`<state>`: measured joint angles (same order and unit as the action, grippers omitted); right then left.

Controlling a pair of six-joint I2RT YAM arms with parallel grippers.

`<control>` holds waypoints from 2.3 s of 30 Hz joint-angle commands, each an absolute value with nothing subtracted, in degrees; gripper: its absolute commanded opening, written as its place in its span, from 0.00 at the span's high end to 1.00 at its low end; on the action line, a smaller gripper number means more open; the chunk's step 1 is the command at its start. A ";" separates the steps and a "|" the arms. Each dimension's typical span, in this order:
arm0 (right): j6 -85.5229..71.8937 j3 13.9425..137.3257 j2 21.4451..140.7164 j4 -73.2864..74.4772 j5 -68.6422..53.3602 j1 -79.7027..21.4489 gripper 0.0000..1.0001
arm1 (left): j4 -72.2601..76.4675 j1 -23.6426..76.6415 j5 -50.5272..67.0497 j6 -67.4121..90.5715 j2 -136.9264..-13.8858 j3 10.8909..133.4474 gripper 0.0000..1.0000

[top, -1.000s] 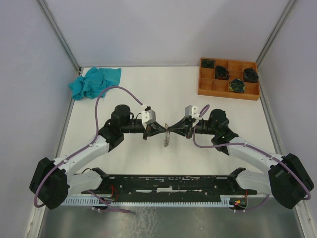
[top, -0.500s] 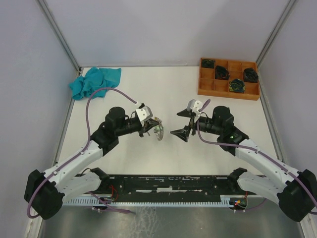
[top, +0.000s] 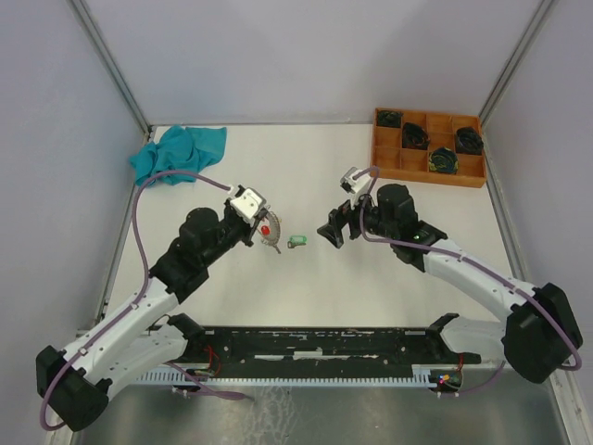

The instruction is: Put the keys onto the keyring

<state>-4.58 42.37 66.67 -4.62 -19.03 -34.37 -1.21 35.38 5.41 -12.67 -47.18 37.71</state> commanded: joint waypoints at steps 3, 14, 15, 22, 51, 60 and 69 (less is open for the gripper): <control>-7.17 48.37 77.26 -4.74 -21.79 -34.28 0.00 | 1.86 34.73 -12.53 -8.26 -45.09 37.66 0.97; -18.52 56.68 96.29 -5.35 -20.89 -38.03 0.15 | 2.34 33.14 -20.50 -9.03 -44.43 36.75 0.97; -19.61 57.35 97.14 -4.68 -19.35 -38.70 0.18 | 2.51 33.09 -20.44 -9.15 -44.39 36.62 0.97; -27.40 60.69 102.29 -3.31 -10.00 -42.56 0.45 | 2.91 33.15 -19.51 -9.39 -44.43 36.56 0.97; -35.22 67.84 113.01 4.93 8.59 -47.83 0.77 | 3.25 33.13 -18.72 -9.01 -44.38 36.47 0.97; -30.34 64.33 107.60 10.36 10.04 -47.75 0.95 | 3.33 33.13 -18.29 -9.00 -44.61 36.47 0.97; -26.21 55.29 96.94 17.73 8.98 -46.69 0.99 | 3.59 33.15 -16.35 -9.02 -44.34 36.30 0.97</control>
<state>-29.02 58.63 102.32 11.90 8.10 -47.46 -1.15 33.43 -17.67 -10.28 -45.10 36.14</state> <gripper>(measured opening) 0.020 0.045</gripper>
